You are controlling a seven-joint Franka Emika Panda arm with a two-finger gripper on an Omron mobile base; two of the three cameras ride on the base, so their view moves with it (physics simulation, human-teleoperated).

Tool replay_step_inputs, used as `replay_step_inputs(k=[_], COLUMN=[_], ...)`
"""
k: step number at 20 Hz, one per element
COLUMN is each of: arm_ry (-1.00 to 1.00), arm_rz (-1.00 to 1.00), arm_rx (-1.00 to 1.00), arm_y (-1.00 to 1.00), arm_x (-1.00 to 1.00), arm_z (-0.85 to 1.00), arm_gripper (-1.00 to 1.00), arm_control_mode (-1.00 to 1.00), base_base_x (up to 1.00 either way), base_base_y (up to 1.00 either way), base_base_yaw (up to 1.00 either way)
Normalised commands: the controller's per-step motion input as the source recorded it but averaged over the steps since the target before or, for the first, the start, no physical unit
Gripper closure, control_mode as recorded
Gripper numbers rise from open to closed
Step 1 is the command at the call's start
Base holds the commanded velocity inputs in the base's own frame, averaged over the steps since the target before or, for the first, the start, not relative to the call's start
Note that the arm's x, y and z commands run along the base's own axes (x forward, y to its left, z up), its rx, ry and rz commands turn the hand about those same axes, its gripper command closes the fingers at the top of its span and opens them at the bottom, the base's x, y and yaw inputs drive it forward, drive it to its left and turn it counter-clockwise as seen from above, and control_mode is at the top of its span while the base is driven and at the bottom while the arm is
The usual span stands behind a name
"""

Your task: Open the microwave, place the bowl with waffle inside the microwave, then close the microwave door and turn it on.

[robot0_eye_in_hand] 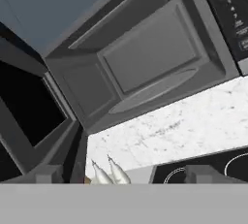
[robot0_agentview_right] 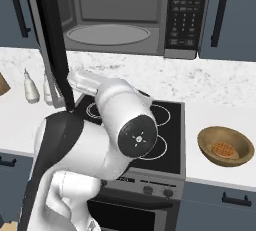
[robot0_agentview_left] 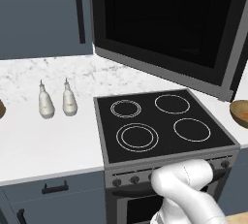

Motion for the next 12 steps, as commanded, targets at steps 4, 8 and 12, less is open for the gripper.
replay_step_inputs(k=[4, 8, 12], arm_ry=[0.11, 0.06, 0.00], arm_rz=[0.47, 0.40, 0.30], arm_rx=[0.16, 0.19, 0.27], arm_y=[0.04, 0.23, 0.01], arm_x=[1.00, 1.00, 0.66], arm_z=[-0.50, -0.22, 0.05], arm_gripper=[-1.00, -1.00, -1.00], arm_control_mode=[-1.00, -1.00, -1.00], base_base_x=[0.00, 0.00, 0.00], base_base_y=[0.00, 0.00, 0.00], base_base_yaw=[0.00, 0.00, 0.00])
